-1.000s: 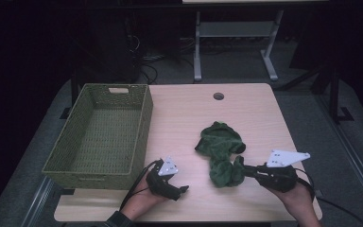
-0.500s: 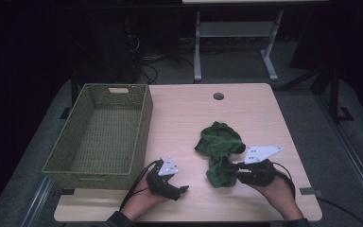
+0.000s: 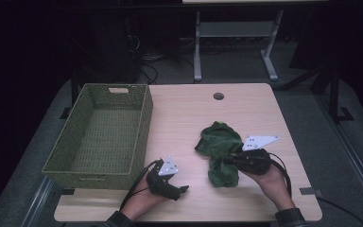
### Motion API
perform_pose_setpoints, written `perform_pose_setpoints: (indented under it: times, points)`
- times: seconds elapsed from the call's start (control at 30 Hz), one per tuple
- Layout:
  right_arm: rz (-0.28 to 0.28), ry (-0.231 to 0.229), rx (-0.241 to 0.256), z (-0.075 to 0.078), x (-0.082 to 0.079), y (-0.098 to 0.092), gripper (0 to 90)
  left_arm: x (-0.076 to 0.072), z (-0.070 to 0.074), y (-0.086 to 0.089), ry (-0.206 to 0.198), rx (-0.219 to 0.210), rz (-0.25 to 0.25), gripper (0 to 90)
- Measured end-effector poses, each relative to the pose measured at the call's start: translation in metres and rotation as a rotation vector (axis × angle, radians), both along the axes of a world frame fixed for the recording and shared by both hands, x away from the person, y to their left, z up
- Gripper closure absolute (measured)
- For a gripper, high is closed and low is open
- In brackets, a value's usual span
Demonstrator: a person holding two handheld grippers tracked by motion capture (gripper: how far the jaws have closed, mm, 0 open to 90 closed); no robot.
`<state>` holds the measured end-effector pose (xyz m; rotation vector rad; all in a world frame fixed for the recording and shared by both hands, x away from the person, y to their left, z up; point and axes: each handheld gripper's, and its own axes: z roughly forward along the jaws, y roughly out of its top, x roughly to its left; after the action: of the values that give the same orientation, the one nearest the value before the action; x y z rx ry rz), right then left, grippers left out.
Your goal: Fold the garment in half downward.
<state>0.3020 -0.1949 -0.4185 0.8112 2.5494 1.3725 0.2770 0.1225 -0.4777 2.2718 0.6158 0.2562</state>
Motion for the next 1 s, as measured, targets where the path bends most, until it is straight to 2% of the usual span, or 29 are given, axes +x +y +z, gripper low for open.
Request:
perform_pose_setpoints:
  times: [0.03, 0.17, 0.37, 0.5, 0.73, 0.9, 1.0]
  points:
    - [0.001, 0.024, -0.010, -0.003, 0.001, 0.003, 89.9, 0.000, 0.000, 0.000, 0.001, 0.002, -0.001, 12.5]
    - [0.025, 0.053, -0.053, -0.014, 0.004, 0.011, 90.0, 0.000, 0.000, 0.000, 0.002, 0.001, -0.001, 12.5]
    - [0.031, 0.096, -0.170, -0.035, 0.002, 0.026, 90.0, 0.000, 0.000, 0.000, 0.001, 0.003, -0.001, 12.5]
    - [0.015, 0.135, -0.172, -0.037, 0.001, 0.027, 90.0, 0.000, 0.000, 0.000, 0.001, 0.002, 0.000, 12.6]
    - [-0.001, 0.119, -0.154, -0.038, -0.002, 0.025, 89.9, 0.000, 0.000, -0.001, 0.001, 0.001, 0.022, 12.7]
    - [-0.035, 0.095, -0.103, -0.029, -0.003, 0.017, 77.0, 0.001, 0.002, -0.002, 0.010, 0.016, 0.024, 12.7]
    - [-0.050, 0.080, -0.094, -0.021, -0.003, 0.010, 71.4, 0.006, 0.005, -0.003, 0.046, 0.015, 0.025, 13.3]
